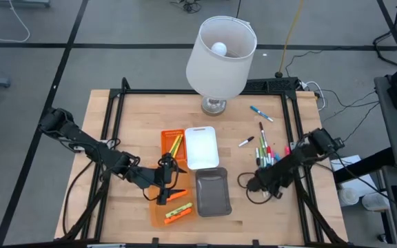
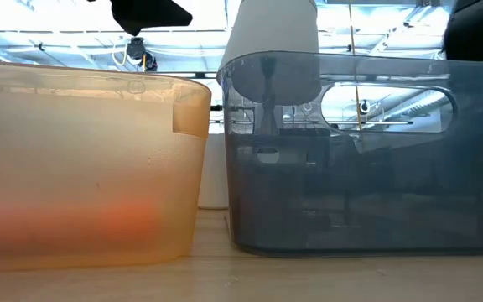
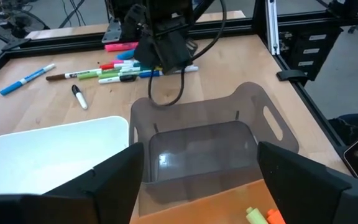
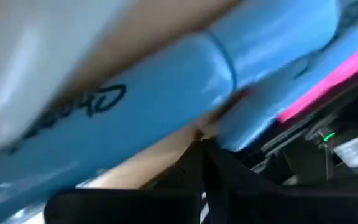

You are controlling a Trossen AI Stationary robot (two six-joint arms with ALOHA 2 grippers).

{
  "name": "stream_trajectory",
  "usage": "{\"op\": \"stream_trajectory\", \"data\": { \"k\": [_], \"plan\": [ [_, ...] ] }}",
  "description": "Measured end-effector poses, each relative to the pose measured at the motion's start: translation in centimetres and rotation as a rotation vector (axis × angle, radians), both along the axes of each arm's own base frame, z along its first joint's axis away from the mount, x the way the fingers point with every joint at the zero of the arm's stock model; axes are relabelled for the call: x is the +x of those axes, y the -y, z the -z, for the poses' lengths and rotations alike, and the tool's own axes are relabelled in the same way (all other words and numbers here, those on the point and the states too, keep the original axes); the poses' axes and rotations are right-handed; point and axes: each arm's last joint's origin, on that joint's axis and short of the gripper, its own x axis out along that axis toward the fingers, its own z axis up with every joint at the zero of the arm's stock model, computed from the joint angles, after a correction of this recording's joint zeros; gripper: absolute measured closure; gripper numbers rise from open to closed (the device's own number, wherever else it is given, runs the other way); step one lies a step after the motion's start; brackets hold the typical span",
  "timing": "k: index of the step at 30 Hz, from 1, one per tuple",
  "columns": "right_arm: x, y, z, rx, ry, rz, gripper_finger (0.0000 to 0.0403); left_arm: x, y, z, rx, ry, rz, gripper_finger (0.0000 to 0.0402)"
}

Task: Pick & Place Markers
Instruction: Put the bottom blue large highlighter pen into the transparent orange bin

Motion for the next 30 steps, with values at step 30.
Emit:
{"op": "stream_trajectory", "data": {
  "k": [30],
  "plan": [
    [1.0, 4.2, -0.7, -0.079, -0.064, 0.073, 0.0403, 0.0, 0.0, 0.1, 0.001, -0.007, -0.002, 0.0081]
  ]
}}
